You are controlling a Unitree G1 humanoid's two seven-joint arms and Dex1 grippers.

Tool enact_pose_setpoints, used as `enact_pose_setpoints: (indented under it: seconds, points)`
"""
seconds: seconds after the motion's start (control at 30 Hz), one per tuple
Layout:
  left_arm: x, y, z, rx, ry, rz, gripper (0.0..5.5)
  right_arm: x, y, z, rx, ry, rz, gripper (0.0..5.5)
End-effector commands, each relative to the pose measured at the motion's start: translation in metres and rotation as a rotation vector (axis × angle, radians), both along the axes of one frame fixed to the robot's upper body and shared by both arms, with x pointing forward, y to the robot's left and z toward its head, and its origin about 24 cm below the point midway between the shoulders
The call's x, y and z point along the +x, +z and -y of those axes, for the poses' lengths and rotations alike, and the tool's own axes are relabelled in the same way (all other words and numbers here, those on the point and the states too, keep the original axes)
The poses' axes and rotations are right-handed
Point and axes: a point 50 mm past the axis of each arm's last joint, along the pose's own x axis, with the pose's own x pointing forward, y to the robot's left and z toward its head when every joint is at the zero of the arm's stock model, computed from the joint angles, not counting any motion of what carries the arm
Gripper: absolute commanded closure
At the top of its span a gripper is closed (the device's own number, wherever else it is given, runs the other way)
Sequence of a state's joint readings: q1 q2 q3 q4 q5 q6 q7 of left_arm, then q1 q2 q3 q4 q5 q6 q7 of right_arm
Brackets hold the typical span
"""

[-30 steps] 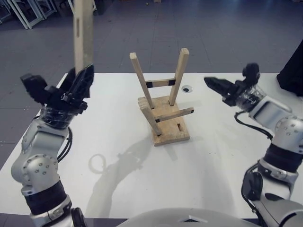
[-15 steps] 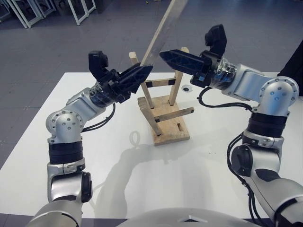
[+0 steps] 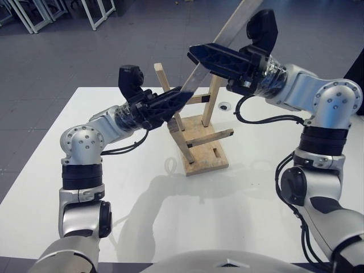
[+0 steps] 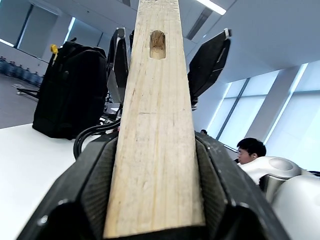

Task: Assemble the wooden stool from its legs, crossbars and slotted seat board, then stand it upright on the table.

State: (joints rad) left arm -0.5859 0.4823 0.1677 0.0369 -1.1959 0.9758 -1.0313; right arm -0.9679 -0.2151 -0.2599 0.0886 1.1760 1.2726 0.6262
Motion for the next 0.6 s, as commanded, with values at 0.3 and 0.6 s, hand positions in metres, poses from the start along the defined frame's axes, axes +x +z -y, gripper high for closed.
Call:
enact_pose_setpoints:
  seconds: [0.3, 0.6]
  points:
    - [0.011, 0.015, -0.012, -0.003, 0.136, 0.094, 2.73, 0.013, 0.015, 0.003, -0.017, -0.117, 0.068, 3.42]
    - [0.007, 0.012, -0.056, 0.05, 0.523, 0.158, 1.29, 0.045, 0.025, 0.075, -0.059, -0.504, 0.088, 3.46]
